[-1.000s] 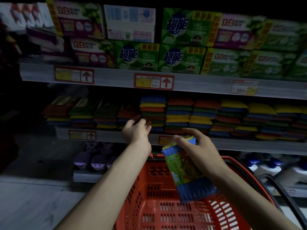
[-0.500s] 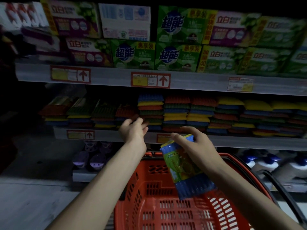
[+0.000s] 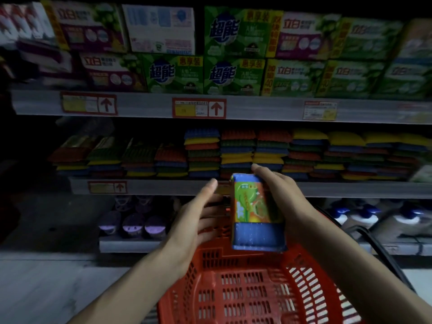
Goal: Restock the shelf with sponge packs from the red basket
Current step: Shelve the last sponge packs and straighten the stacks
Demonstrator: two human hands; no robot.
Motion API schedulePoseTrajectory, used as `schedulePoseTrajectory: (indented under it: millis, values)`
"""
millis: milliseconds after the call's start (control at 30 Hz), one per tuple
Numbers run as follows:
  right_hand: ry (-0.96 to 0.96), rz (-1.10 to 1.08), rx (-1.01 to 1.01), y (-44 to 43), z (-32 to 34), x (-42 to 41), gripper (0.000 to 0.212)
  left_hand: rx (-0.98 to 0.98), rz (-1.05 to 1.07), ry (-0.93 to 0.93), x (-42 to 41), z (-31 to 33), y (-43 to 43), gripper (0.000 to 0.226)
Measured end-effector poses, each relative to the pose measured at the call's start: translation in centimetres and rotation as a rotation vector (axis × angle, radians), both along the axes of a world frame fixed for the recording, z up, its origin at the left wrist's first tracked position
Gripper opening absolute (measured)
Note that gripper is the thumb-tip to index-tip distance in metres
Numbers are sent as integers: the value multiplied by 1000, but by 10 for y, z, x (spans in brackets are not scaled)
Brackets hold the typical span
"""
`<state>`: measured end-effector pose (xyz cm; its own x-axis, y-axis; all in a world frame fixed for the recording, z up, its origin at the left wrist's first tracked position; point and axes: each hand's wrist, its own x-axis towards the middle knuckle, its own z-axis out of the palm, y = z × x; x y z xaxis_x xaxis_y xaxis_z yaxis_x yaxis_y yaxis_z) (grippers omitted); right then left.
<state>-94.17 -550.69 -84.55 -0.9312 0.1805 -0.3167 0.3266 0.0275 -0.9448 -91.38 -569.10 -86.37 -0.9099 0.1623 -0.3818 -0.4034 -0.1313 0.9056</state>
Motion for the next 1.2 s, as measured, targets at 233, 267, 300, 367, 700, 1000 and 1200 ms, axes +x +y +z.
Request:
schedulePoseTrajectory:
  millis: [233,267,300,367,700,1000,1200]
  values:
    - [-81,-73,-178,-2,-5,6,70,102,-169,38,22,-17,6,67]
    - [-88,-57,-187,-4,-6,7,79,125,-158,31,22,-18,6,65]
    - [-96,-35,-193,-5,-6,9,84,143,-149,28,21,-19,5,63]
    - [-84,21,-213,-7,-4,12,77,176,-126,29,17,-20,2,55]
    - [82,31,-275,-13,-7,25,58,319,-35,-5,1,-24,4,45]
    - [128,-97,-297,-13,-11,23,68,268,-38,28,-2,-27,7,49]
    - [105,-159,-244,-19,-16,16,77,284,3,-9,-2,-27,9,31]
